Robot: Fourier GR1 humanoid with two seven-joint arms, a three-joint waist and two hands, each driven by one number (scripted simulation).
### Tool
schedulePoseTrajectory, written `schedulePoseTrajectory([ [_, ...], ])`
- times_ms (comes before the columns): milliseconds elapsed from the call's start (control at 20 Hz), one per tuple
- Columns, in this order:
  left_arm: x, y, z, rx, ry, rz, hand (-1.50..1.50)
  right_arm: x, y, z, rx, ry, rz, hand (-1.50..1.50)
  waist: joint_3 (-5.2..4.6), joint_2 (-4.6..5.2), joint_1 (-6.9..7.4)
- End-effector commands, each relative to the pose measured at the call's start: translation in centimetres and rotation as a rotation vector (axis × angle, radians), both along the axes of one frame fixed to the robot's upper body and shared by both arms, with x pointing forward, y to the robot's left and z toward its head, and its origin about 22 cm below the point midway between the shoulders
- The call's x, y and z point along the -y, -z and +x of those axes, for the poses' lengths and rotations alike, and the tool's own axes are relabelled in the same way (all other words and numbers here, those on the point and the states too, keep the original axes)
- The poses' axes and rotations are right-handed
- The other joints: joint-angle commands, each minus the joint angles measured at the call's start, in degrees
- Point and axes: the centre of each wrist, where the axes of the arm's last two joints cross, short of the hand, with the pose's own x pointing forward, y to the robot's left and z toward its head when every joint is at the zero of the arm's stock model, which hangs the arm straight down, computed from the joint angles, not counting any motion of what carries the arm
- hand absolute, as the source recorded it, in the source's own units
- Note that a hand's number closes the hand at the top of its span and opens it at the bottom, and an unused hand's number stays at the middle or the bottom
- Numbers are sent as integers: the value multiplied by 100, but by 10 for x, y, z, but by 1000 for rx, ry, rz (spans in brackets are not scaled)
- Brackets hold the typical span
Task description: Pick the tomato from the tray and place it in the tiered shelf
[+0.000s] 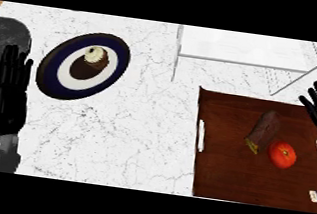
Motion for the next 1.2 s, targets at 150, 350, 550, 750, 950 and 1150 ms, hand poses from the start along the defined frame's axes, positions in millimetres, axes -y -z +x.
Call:
schedulePoseTrajectory([
  [150,-5,56,-27,-399,83,-35,0,91,-35,-1,135,46,-51,150,185,-140,-116],
  [350,6,79,-39,-597,195,-89,0,154,-38,-21,-121,322,-413,150,176,27,-46],
  [550,8,63,-16,-626,252,-89,0,193,11,-33,-145,262,-128,-150,194,-100,102],
  [750,-1,51,-7,-653,265,-94,0,214,5,-39,-125,63,-160,-150,187,-138,100],
  [950,0,70,-18,-658,243,-72,0,224,-15,-42,-180,-124,-219,-150,172,-166,33],
  [1150,4,74,-15,-658,241,-76,0,222,-52,-23,-219,-197,-287,-150,163,-167,15],
])
